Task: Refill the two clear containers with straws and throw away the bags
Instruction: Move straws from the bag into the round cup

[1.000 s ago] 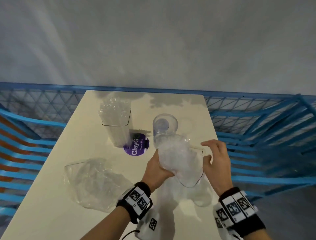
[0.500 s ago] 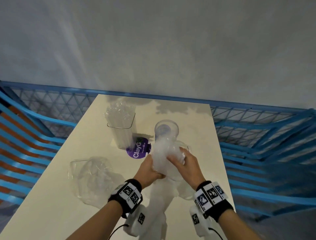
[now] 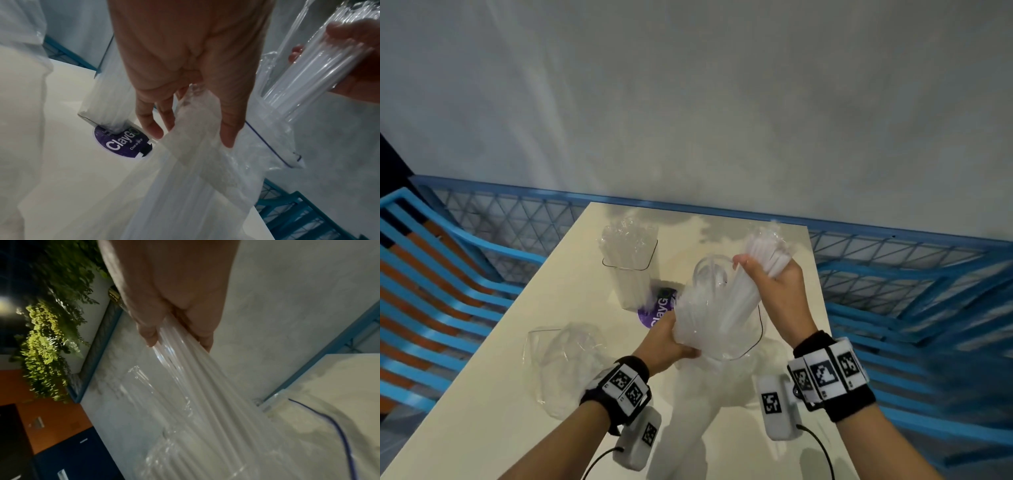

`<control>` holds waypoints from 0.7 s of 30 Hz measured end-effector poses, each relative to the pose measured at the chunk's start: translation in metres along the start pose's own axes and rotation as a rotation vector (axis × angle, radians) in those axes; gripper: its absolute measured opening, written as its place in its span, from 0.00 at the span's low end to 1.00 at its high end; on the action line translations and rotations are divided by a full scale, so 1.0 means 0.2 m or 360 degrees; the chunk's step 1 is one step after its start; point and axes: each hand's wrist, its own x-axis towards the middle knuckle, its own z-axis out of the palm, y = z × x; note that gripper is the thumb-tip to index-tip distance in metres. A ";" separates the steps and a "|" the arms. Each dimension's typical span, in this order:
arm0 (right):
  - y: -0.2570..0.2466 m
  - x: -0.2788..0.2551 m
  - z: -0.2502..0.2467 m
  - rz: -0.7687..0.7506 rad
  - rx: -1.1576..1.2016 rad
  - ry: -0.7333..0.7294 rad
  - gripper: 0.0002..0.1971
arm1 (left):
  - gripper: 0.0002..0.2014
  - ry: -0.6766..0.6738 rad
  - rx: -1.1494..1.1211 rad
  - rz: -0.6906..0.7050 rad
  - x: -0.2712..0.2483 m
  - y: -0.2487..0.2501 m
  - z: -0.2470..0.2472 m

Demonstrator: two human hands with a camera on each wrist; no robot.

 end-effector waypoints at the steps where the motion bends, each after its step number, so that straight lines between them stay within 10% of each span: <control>1: 0.01 0.00 0.00 0.0020 -0.0008 -0.0007 0.14 | 0.42 -0.0014 -0.0006 -0.0018 0.00 0.00 -0.01; 9: 0.10 -0.02 0.00 0.0189 -0.0069 -0.0012 0.11 | 0.41 -0.0063 0.0103 -0.0022 0.00 0.03 -0.02; 21: -0.55 0.40 -0.24 -0.0168 0.0402 0.0153 0.03 | 0.32 0.0040 0.0059 -0.0013 -0.02 0.01 -0.04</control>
